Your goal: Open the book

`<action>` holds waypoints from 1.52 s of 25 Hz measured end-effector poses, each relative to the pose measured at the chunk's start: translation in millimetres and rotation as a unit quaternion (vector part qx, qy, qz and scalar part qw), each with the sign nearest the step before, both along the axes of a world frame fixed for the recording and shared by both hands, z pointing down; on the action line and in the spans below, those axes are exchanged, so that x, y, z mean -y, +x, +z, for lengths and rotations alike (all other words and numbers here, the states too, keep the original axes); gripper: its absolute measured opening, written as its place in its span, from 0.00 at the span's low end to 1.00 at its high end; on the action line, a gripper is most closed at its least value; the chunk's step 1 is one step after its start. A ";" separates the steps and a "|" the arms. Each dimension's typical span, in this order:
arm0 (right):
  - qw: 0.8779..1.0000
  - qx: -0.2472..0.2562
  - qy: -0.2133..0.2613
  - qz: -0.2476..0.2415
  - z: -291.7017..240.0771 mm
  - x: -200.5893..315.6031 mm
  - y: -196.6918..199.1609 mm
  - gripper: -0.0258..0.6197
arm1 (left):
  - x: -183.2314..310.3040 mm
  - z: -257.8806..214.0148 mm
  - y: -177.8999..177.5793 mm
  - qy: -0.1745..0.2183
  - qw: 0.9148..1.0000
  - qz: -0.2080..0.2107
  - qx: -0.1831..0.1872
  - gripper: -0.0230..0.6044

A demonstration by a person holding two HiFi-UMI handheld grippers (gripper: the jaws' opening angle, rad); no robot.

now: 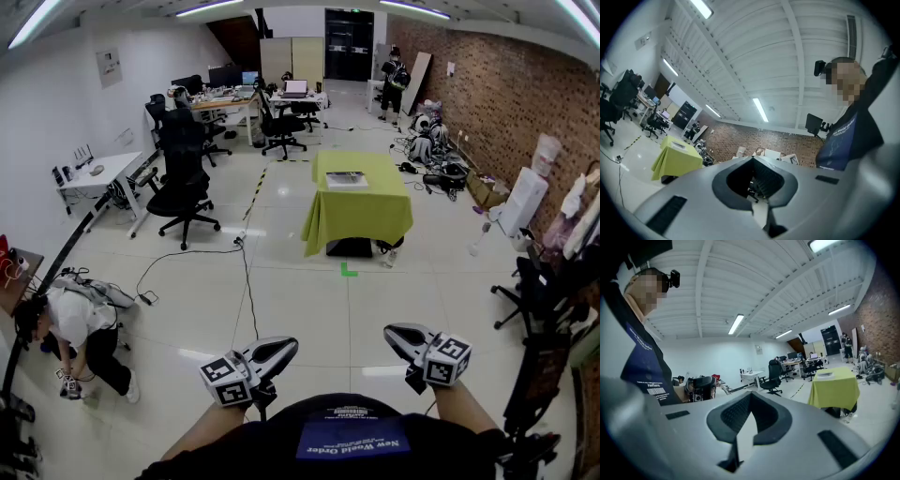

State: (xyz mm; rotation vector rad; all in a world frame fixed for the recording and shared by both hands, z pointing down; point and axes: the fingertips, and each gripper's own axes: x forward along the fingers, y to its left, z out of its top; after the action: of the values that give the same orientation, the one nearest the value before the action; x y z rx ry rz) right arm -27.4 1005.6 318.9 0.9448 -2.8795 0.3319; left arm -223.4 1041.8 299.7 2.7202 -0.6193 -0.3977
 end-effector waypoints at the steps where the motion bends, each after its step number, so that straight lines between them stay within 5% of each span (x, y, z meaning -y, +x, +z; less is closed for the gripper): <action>1: 1.000 -0.002 -0.005 -0.004 2.0 -0.5 -8.8 0.02 | -0.7 2.6 -6.6 -0.006 1.000 0.000 -0.001 0.05; 7: 1.000 -0.003 -0.021 -0.018 13.6 6.1 -44.5 0.02 | 6.8 18.2 -30.2 -0.024 1.000 0.001 -0.003 0.05; 13: 0.999 0.008 -0.029 -0.023 21.4 34.1 -28.2 0.02 | 37.0 26.3 -13.4 -0.028 1.000 0.005 0.007 0.05; 20: 0.998 0.037 -0.022 -0.042 30.4 104.3 32.9 0.02 | 103.9 11.7 48.3 -0.009 0.999 -0.018 0.032 0.05; 29: 0.995 0.035 -0.003 -0.090 11.7 199.5 127.8 0.02 | 189.7 -18.2 156.6 -0.007 0.999 -0.039 0.019 0.05; 38: 0.996 0.044 -0.008 -0.077 21.5 270.6 177.7 0.02 | 263.2 -12.1 201.5 -0.028 0.999 -0.029 0.033 0.05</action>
State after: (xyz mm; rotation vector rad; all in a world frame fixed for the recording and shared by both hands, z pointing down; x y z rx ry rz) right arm 150.2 735.0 340.5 0.7162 -3.0000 0.3920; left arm -21.9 778.6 287.7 2.6763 -0.7188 -0.3016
